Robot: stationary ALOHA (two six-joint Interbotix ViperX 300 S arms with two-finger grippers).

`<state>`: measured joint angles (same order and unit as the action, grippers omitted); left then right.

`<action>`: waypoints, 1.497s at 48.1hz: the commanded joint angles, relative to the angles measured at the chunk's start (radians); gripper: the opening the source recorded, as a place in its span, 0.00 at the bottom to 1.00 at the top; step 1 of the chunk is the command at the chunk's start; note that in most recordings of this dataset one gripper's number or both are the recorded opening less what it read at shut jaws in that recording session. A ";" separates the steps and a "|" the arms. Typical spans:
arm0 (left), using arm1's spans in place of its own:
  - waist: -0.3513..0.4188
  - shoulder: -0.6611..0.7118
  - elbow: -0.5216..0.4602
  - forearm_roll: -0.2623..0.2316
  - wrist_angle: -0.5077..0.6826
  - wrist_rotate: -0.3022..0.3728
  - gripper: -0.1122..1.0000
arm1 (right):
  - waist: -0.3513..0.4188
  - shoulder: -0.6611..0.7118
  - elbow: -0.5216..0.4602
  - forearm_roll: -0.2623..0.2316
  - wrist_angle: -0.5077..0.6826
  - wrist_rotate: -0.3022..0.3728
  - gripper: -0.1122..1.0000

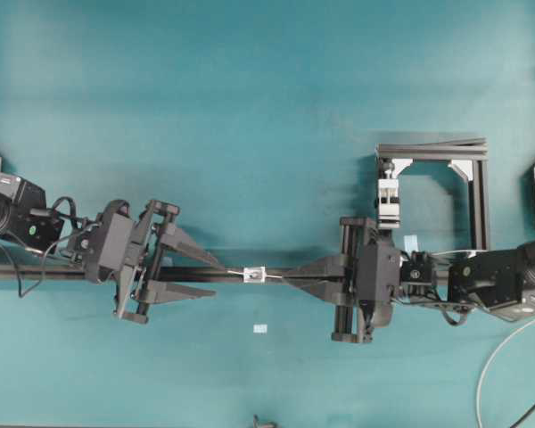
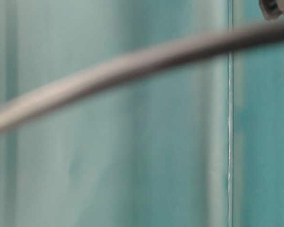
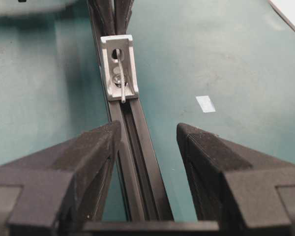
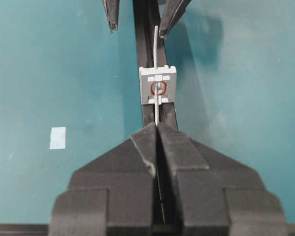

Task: Insert the wire through the hole in the metal fitting marked with a red label.

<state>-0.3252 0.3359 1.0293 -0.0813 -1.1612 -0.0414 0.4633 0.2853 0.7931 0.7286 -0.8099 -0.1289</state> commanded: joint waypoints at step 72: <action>0.041 -0.097 -0.091 0.003 0.202 -0.002 0.17 | -0.032 0.002 -0.040 -0.063 0.020 -0.003 0.10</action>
<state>-0.2853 0.2577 0.9541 -0.0782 -0.9587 -0.0430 0.4326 0.3022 0.7639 0.6703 -0.7869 -0.1335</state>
